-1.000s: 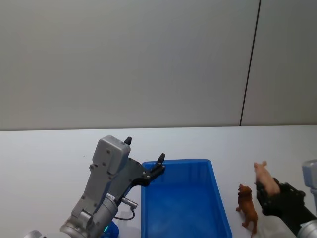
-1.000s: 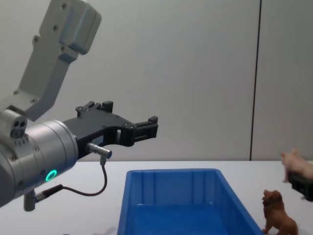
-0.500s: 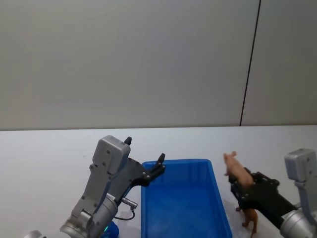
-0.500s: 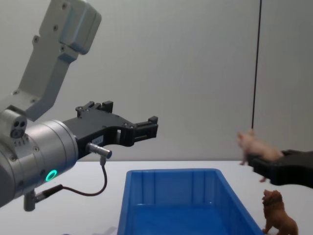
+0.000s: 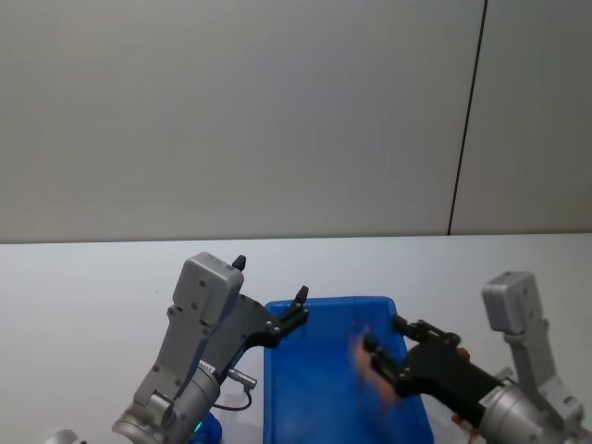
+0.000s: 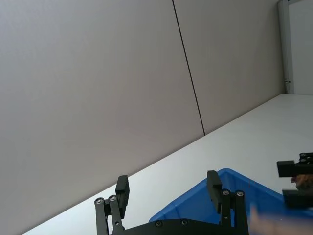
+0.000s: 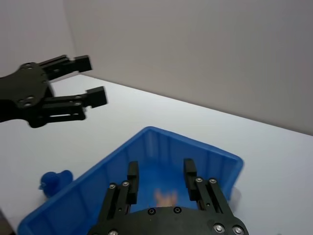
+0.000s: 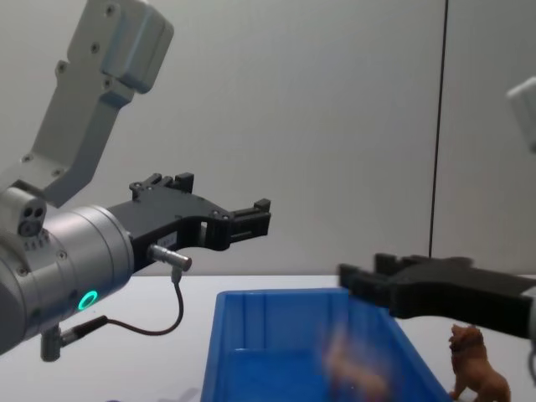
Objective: Pick up the two dolls from the table and place them into the box.
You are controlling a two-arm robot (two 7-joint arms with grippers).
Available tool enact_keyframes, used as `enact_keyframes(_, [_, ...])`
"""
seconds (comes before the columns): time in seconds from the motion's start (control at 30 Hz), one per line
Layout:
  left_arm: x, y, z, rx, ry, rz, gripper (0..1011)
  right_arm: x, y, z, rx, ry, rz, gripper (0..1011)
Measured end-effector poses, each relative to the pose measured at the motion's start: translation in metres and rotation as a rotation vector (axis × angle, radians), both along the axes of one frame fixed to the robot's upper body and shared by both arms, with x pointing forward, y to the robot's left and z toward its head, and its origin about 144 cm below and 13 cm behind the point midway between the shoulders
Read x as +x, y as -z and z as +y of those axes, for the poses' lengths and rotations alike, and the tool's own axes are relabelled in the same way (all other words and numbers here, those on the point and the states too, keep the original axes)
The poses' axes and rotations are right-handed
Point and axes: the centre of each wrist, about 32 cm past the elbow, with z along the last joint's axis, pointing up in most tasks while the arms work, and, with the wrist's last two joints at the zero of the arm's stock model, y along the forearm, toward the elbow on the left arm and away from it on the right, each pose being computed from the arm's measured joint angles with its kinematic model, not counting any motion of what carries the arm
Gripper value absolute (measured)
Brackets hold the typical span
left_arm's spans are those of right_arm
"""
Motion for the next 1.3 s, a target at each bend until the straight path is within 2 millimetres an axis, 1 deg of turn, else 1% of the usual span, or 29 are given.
enact_keyframes(0.03, [0.0,0.0,0.0,0.0,0.0,0.0,1002,0.001,0.0,0.002,0.003,-0.016,0.003,508])
enact_keyframes(0.1, [0.0,0.0,0.0,0.0,0.0,0.0,1002,0.005,0.001,0.005,0.008,-0.05,0.01,592])
enact_keyframes(0.17, [0.0,0.0,0.0,0.0,0.0,0.0,1002,0.008,0.001,0.008,0.013,-0.082,0.015,654])
enact_keyframes(0.2, [0.0,0.0,0.0,0.0,0.0,0.0,1002,0.009,0.001,0.008,0.014,-0.087,0.016,654])
enact_keyframes(0.27, [0.0,0.0,0.0,0.0,0.0,0.0,1002,0.012,0.002,0.011,0.018,-0.109,0.021,767])
enact_keyframes(0.37, [0.0,0.0,0.0,0.0,0.0,0.0,1002,0.014,0.002,0.013,0.021,-0.121,0.024,822])
enact_keyframes(0.43, [0.0,0.0,0.0,0.0,0.0,0.0,1002,0.015,0.002,0.014,0.023,-0.124,0.025,896])
enact_keyframes(0.6, [0.0,0.0,0.0,0.0,0.0,0.0,1002,0.016,0.002,0.016,0.024,-0.109,0.026,1001])
enact_keyframes(1.0, [0.0,0.0,0.0,0.0,0.0,0.0,1002,0.01,0.001,0.013,0.016,-0.012,0.021,1001])
enact_keyframes(1.3, [0.0,0.0,0.0,0.0,0.0,0.0,1002,0.0,-0.002,0.006,0.003,0.076,0.011,1001])
